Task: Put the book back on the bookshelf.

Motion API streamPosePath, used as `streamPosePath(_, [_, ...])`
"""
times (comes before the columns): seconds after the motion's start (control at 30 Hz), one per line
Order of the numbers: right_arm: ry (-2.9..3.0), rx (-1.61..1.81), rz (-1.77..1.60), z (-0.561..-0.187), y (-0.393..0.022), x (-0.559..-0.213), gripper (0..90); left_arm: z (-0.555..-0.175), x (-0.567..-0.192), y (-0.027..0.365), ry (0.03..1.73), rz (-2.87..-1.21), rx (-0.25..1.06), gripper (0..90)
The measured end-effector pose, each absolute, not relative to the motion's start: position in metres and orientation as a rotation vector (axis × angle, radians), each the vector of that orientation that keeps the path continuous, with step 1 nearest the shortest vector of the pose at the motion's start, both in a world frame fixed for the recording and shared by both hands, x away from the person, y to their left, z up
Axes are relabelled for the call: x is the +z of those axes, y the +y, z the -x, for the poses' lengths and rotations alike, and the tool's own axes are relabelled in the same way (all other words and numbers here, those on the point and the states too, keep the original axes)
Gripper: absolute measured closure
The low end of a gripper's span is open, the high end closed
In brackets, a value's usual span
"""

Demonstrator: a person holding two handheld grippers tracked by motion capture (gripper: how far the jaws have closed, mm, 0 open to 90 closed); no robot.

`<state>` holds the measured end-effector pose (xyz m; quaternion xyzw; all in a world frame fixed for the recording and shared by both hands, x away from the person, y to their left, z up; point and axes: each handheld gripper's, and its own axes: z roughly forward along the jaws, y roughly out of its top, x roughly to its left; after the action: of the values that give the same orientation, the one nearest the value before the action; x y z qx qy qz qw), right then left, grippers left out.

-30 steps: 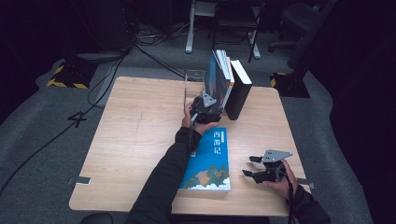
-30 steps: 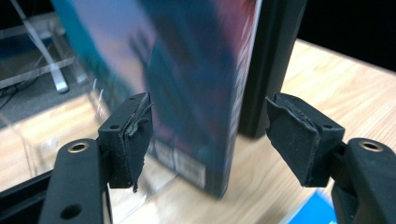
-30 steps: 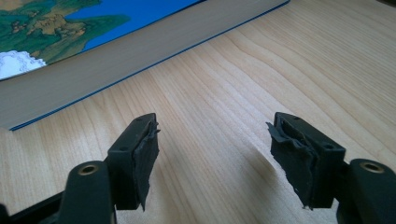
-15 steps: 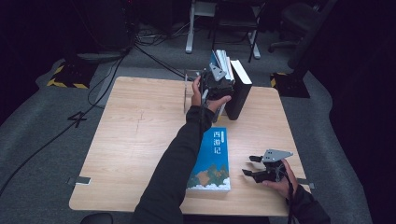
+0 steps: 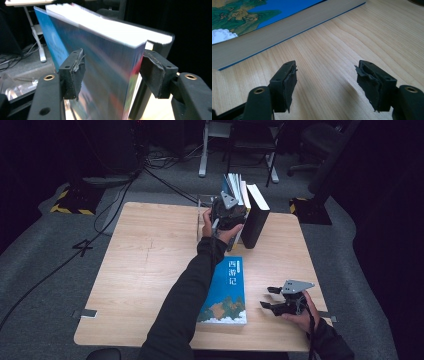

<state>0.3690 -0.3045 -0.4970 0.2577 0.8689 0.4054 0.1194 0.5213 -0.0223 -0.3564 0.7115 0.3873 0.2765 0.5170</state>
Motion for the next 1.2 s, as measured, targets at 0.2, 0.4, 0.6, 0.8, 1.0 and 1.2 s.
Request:
streamPosePath(0.2, [2.54,1.179,-0.761,-0.37,-0.306,-0.498,32.5,-0.512,-0.371,-0.007,0.876,-1.793,0.654,30.9])
streamPosePath(0.4, [2.541,1.178,-0.762,-0.369,-0.306,-0.498,32.5,-0.497,-0.383,0.014,0.844,-1.875,0.665,28.4])
streamPosePath(0.6, [2.54,1.174,-0.77,-0.37,-0.307,-0.499,32.5,-0.472,-0.403,0.044,0.798,-1.993,0.674,27.1])
streamPosePath(0.8, [2.538,1.164,-0.786,-0.369,-0.306,-0.499,32.5,-0.446,-0.419,0.073,0.772,-2.073,0.675,26.5])
streamPosePath(1.0, [2.528,1.155,-0.785,-0.368,-0.305,-0.496,32.1,-0.422,-0.434,0.098,0.753,-2.125,0.643,26.5])
streamPosePath(1.2, [2.522,1.156,-0.789,-0.367,-0.303,-0.495,31.9,-0.402,-0.445,0.111,0.741,-2.169,0.604,26.0])
